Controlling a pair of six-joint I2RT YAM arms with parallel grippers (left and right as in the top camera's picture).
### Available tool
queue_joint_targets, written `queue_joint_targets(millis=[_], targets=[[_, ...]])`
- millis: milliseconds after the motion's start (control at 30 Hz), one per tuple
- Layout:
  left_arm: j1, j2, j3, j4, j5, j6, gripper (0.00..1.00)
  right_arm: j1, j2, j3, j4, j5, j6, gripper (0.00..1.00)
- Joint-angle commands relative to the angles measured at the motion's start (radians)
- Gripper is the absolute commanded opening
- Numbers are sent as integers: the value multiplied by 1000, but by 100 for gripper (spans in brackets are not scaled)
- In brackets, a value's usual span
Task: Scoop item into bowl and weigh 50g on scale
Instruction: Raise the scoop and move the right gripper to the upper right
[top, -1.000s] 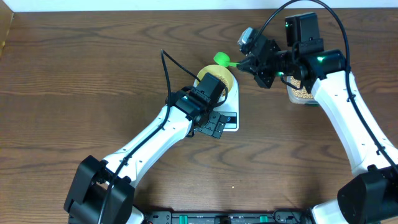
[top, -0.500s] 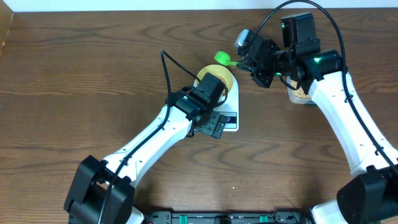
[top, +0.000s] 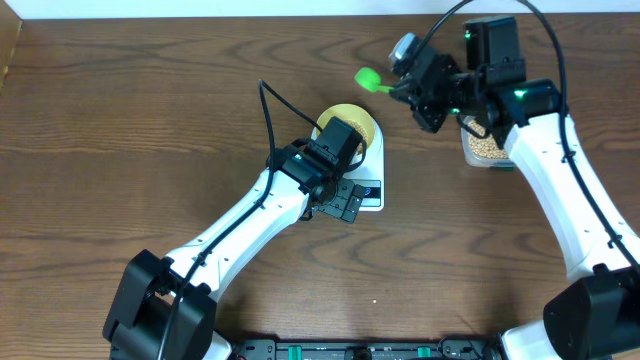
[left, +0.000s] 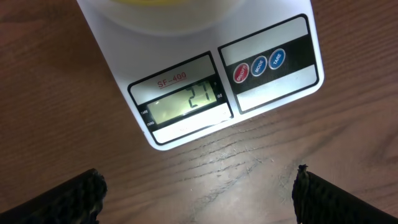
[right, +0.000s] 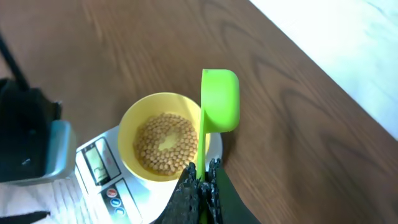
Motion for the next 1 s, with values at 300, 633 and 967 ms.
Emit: queue_joint_targets(millis=[300,633,967], targets=[[-1,2,-2,0,-12,-9,98,-185,-15,18,-69,14,248,1],[-1,2,-2,0,-12,-9,98,-351,-15,16,-192,184,335,1],[-1,2,-2,0,-13,-9,98,-403,-15,16,-188,173,335,1]])
